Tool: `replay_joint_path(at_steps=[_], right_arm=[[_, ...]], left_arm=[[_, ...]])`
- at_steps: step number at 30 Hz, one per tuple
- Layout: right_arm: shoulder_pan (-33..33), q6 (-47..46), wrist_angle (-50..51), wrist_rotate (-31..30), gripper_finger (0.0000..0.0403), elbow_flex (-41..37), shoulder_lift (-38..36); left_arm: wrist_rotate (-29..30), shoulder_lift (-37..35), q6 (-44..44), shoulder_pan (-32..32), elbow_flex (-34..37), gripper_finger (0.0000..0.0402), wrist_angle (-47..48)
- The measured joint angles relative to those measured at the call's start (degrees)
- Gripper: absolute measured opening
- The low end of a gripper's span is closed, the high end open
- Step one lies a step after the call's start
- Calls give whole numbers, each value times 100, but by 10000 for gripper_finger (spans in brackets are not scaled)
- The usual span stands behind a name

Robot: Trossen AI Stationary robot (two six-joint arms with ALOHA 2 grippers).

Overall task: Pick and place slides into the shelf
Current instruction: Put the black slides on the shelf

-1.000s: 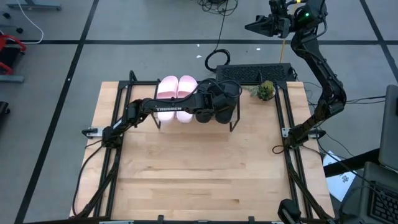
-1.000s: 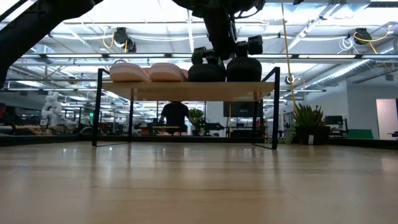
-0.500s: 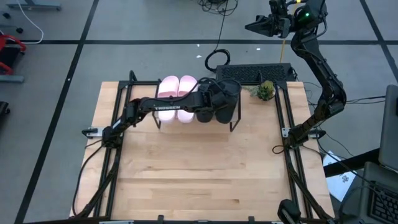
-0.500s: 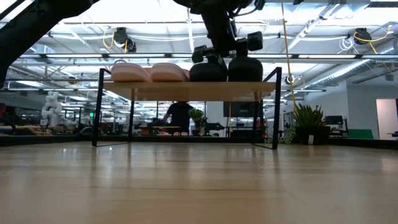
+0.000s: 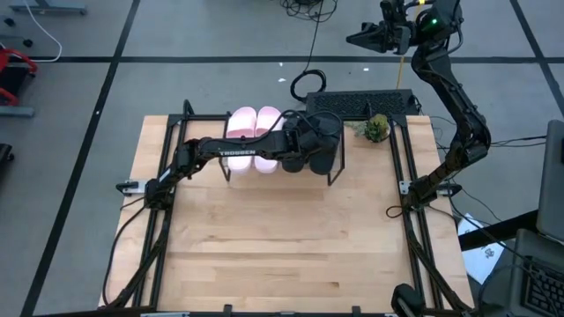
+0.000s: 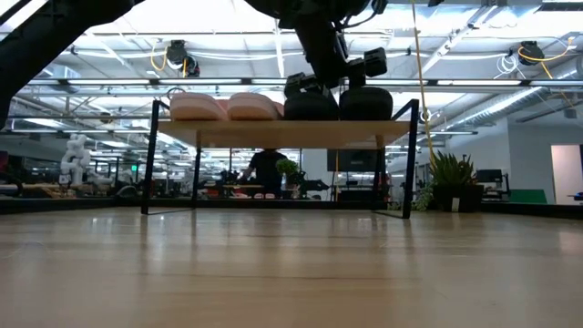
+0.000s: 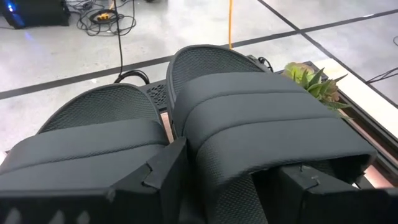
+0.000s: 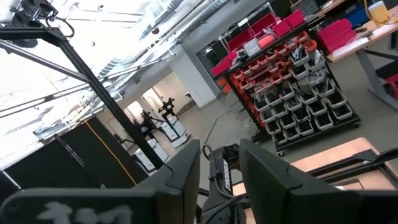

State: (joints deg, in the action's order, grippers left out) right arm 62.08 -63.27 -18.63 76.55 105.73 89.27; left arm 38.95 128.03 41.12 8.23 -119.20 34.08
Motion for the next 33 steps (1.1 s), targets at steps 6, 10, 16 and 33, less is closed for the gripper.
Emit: replay_joint_path(at_steps=[6,10,16,33], right_arm=[[0,-55,-36,0,105,0,0],[0,-55,-40,0,105,0,0],[0,-55,-40,0,105,0,0],[0,-41,-40,0,105,0,0]], left_arm=[[-58,11,-65,-15,4,182,-19],[-212,11,-60,-15,4,211,-88],[-279,19,-86,-22,7,274,-275],[-284,31,-310,-100,11,342,-426]])
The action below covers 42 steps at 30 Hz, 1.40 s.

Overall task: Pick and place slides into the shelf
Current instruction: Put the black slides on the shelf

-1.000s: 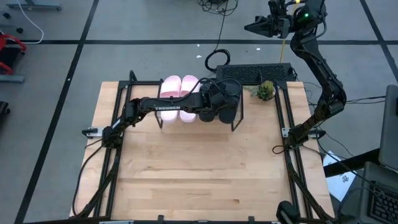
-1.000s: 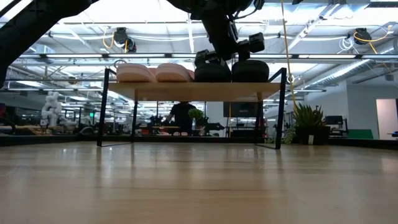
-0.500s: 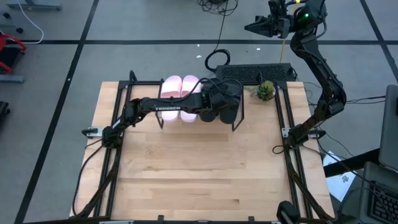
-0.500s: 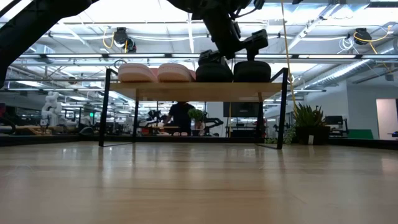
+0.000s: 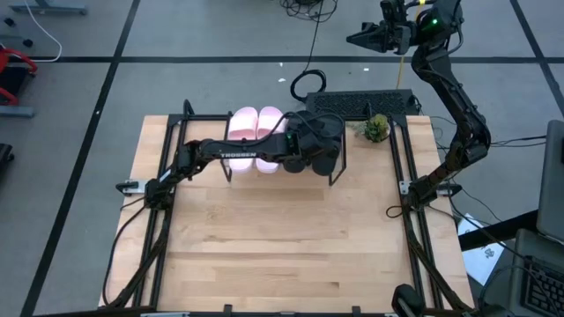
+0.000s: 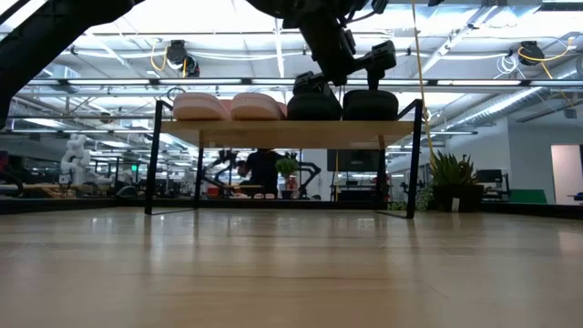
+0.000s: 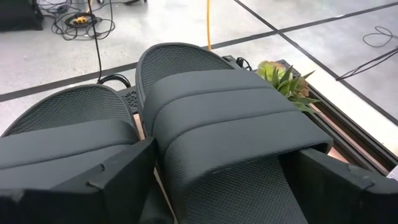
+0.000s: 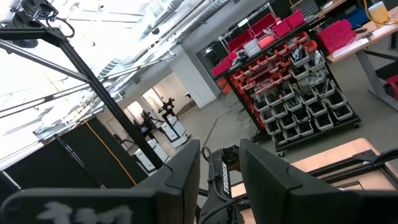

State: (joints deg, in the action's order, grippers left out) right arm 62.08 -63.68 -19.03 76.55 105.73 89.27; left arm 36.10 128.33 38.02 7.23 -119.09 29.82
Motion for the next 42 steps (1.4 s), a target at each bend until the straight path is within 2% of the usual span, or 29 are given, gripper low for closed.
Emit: replay_joint_path(at_steps=[19,30,42], right_arm=[[-2,-11,0,2,105,0,0],[-1,-13,0,2,105,0,0],[-36,-15,0,2,105,0,0]], left_arm=[[144,-5,-54,-122,0,342,-8],[89,-127,-417,-237,-134,342,52],[248,-186,-293,-268,-144,342,489]])
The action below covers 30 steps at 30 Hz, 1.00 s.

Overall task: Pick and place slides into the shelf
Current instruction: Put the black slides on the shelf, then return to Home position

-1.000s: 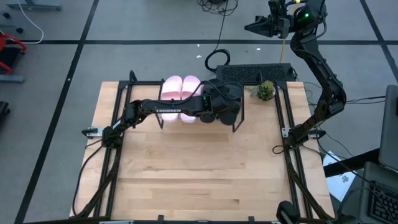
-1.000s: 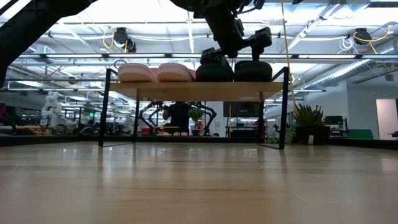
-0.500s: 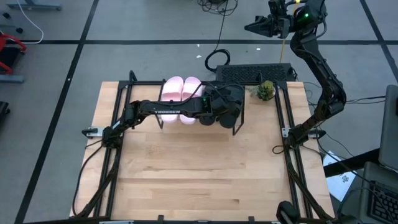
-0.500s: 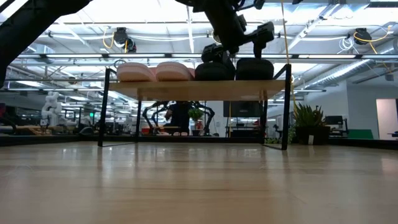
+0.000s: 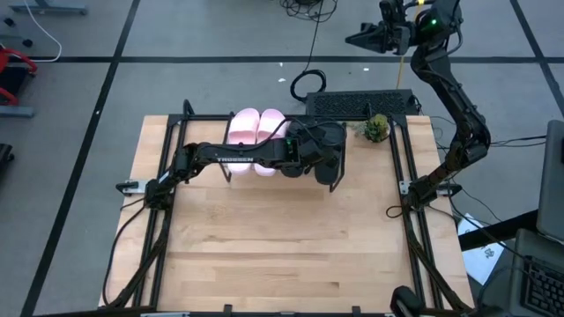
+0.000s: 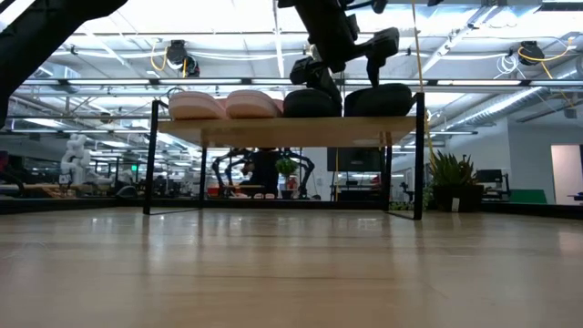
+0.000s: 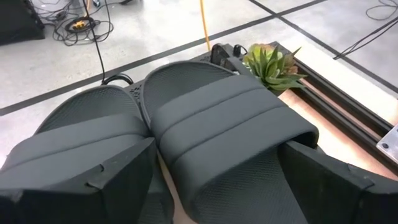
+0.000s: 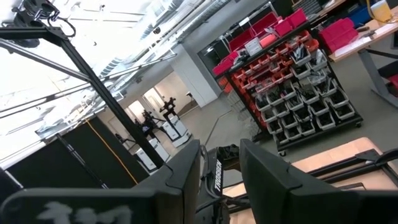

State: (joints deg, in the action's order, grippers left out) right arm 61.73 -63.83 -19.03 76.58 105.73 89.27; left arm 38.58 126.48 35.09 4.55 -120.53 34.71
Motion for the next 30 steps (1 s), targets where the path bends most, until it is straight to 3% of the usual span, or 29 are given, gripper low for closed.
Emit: replay_joint_path(at_steps=[30], right_arm=[[-190,2,2,2,105,0,0]], left_arm=[[355,-251,-211,-10,-17,342,-105]])
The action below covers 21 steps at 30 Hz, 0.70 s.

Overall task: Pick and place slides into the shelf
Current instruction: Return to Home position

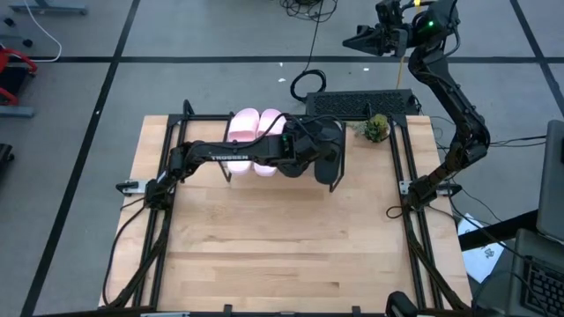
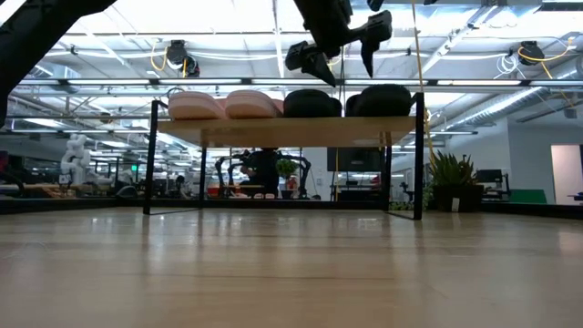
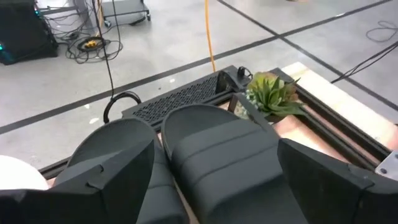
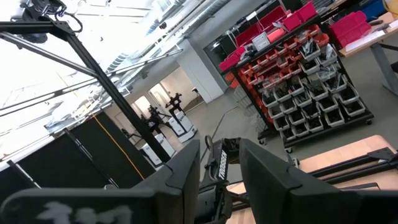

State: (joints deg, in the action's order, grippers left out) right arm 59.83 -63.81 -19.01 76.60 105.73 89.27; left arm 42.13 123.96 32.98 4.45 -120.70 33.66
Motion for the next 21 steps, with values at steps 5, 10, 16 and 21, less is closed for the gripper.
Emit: replay_joint_path(at_steps=[5,10,16,21], right_arm=[[0,-2,1,0,105,0,0],[0,-2,-32,1,105,0,0],[9,-2,-243,0,105,0,0],[55,85,-302,6,105,2,-2]], left_arm=[[0,-88,-262,-20,2,342,-298],[431,-494,-827,-89,7,342,-176],[1368,-1379,-855,-163,5,342,1312],[1210,-2200,-218,-69,10,342,2860]])
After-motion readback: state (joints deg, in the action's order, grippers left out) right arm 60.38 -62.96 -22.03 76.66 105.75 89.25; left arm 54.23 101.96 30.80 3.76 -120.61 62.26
